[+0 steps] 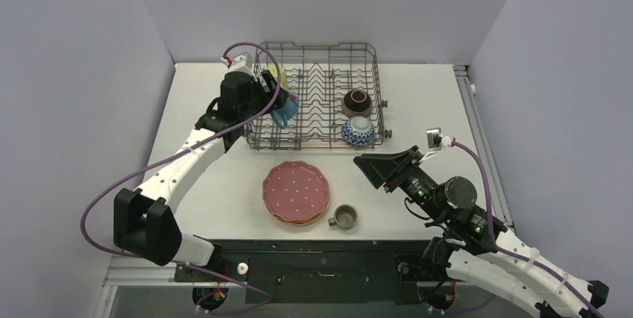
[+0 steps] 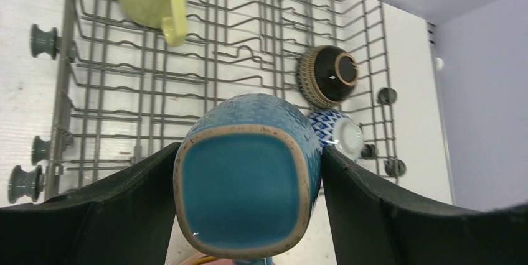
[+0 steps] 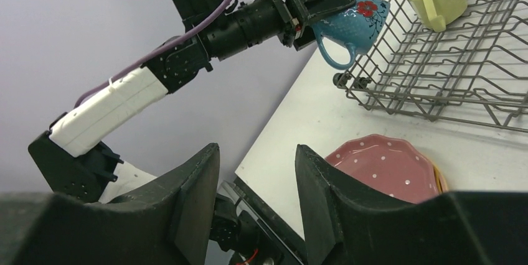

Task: Load the mixed dishes into the dish rack
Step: Turn the cup upside down in the dish rack.

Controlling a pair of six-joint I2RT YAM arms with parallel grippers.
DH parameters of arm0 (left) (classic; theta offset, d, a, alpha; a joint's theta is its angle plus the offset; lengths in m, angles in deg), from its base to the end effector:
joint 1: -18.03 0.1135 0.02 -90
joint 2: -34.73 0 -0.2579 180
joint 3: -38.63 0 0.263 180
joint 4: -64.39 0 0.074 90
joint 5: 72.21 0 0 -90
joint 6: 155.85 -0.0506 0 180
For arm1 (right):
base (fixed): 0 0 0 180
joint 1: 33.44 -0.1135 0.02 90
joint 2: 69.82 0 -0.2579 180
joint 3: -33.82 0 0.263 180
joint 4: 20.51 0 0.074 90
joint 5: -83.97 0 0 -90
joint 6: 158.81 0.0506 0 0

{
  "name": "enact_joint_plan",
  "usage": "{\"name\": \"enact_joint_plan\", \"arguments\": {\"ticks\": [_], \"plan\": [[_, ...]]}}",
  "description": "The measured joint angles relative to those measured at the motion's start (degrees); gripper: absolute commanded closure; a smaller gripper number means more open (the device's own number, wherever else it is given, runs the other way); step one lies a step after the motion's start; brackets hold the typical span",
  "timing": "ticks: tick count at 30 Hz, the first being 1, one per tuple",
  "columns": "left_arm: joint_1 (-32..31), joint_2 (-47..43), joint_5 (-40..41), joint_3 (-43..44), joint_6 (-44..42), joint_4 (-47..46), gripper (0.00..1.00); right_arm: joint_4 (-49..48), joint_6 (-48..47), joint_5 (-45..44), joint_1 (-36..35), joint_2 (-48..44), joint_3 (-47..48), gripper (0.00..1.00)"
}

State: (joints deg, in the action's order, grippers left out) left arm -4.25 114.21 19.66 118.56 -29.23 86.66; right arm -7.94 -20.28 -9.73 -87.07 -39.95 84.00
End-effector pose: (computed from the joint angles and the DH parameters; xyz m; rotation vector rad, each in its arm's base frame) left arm 0.3259 -0.1318 0.3228 -0.2725 1.9888 -0.6394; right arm 0.1013 0.1320 0.3500 -0.0120 1.5983 1.3906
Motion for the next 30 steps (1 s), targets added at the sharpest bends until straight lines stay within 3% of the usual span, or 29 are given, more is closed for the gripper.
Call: {"name": "enact_joint_plan", "arguments": {"ticks": [12,30], "plan": [[-0.5,15.28,16.98,11.19,-1.27,7.08,1.0,6.62,-2.91,-0.39,0.31,-2.89,0.31,0.55],[-3.19,33.05,34.1,25.66,1.68,11.91,1.0,14.16,-5.97,-2.58,0.76,-6.54,2.49,0.55]]}}
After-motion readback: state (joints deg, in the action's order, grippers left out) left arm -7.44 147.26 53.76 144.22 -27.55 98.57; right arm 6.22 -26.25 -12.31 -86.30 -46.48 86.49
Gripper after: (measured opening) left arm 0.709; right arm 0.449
